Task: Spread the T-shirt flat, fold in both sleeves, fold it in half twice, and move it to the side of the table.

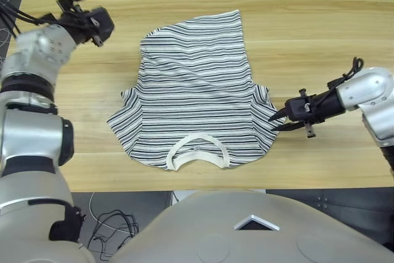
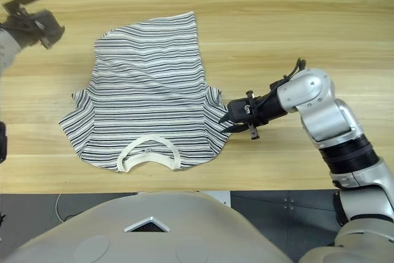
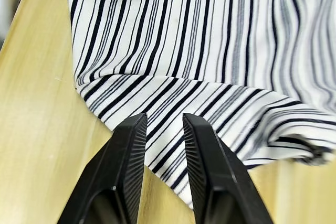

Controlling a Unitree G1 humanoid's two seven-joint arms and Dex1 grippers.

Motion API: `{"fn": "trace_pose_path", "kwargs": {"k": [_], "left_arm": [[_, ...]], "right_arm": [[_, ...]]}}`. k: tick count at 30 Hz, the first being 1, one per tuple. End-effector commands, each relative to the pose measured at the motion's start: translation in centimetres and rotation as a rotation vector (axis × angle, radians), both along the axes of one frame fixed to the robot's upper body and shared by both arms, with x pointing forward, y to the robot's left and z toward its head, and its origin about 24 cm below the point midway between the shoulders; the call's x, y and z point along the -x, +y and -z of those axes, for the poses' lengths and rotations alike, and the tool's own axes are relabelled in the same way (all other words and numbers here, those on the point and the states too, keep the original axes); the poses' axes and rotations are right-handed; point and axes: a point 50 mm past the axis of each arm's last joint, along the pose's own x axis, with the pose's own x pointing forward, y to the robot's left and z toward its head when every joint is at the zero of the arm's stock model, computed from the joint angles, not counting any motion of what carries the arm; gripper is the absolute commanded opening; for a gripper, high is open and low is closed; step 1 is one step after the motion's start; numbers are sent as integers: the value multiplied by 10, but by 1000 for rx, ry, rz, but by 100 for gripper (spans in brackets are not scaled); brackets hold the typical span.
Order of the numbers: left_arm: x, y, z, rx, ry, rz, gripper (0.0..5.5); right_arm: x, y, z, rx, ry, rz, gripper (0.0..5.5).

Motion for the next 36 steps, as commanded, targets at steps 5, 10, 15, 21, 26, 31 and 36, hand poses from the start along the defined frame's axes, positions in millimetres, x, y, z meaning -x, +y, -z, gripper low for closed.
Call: {"fn": "trace_pose_path", "kwargs": {"k": [5,10,15,21,26,31,36], "left_arm": [[95,15,-28,609,473,203,382],[158,66,1,803,902,-27,382],[173,88,13,885,890,-157,433],[169,89,37,896,885,-222,433],[170,71,63,922,993,-204,433],[174,62,73,923,1055,-194,433],[166,63,86,841,998,-271,433]], "right_arm": [[-15,-2,-34,-100,-108,89,124],[-12,3,-29,-122,-99,104,124],[-12,4,-27,-125,-87,109,124],[-10,3,-23,-120,-75,111,124],[-10,2,-20,-117,-68,113,124],[-10,4,-17,-116,-61,106,124],[-9,7,-15,-120,-57,107,124]]}}
